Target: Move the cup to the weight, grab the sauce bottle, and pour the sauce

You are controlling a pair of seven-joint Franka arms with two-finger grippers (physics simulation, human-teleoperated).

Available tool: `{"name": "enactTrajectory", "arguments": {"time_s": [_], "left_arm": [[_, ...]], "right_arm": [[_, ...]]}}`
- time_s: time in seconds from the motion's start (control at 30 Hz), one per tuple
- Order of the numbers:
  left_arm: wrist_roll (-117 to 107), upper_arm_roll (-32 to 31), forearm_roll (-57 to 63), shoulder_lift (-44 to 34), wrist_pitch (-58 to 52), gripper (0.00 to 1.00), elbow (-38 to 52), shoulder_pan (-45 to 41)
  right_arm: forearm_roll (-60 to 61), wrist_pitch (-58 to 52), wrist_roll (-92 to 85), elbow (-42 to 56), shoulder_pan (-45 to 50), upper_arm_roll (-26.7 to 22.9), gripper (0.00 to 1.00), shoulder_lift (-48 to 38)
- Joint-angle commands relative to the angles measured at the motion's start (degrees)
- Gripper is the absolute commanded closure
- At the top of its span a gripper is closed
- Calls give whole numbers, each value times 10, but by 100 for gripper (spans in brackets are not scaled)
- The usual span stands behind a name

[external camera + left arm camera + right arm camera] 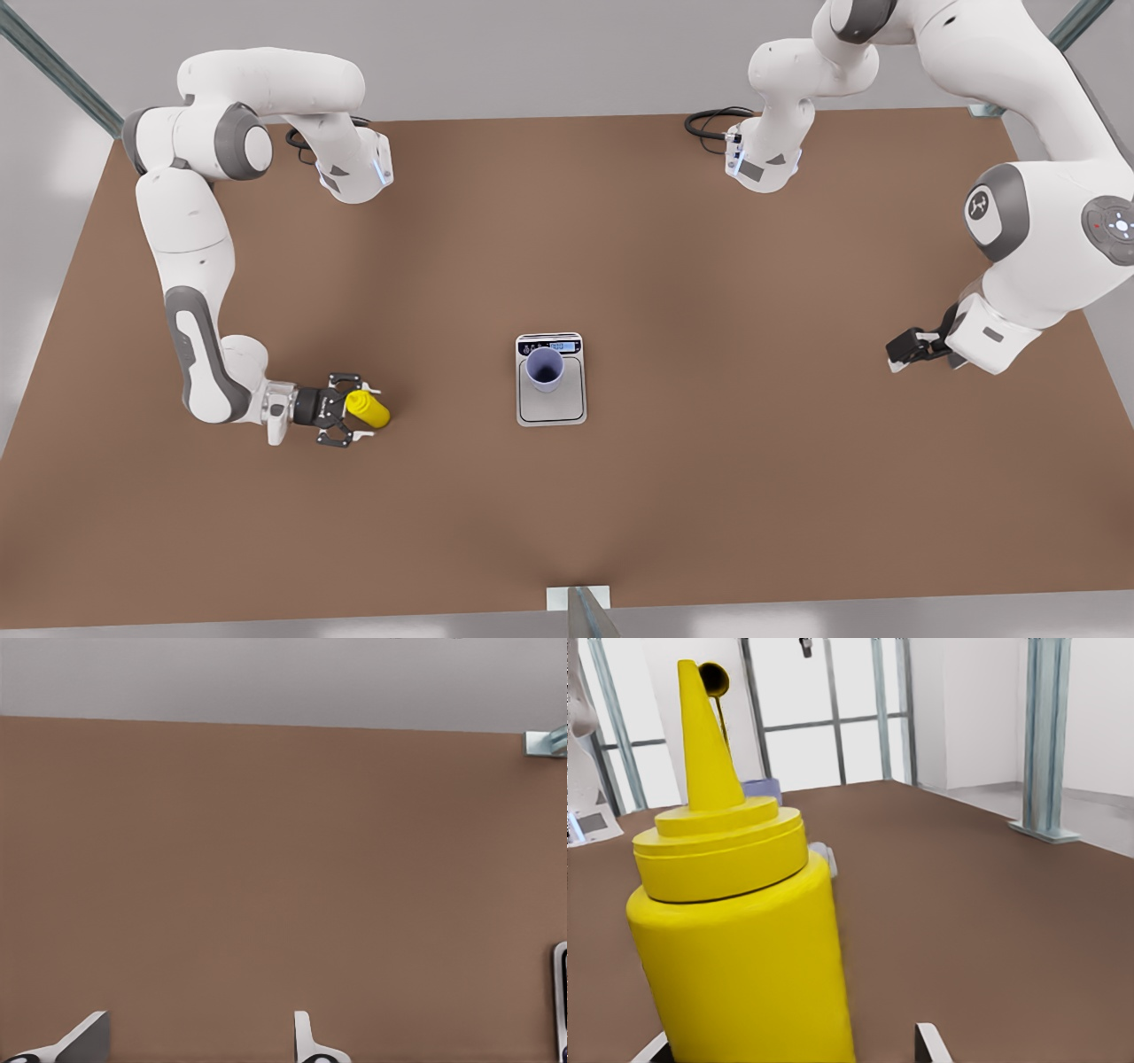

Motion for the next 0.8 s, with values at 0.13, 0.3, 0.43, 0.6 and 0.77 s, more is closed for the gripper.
{"name": "enactTrajectory", "arguments": {"time_s": [0.13,0.3,0.43,0.6,0.77], "left_arm": [[1,0,-1,-1,-1,0,0,0],[0,0,-1,0,-1,0,0,0],[0,0,-1,0,0,0,0,0],[0,0,-1,1,0,0,0,0],[-1,0,-2,2,0,0,0,-1]], "right_arm": [[-8,-8,1,-1,-12,0,0,0],[-25,-18,2,-2,-26,0,0,-1],[-36,-26,2,-5,-38,-1,0,-1],[-72,-34,4,-4,-62,0,0,-1],[-271,-76,127,83,-129,-4,0,-32]]}}
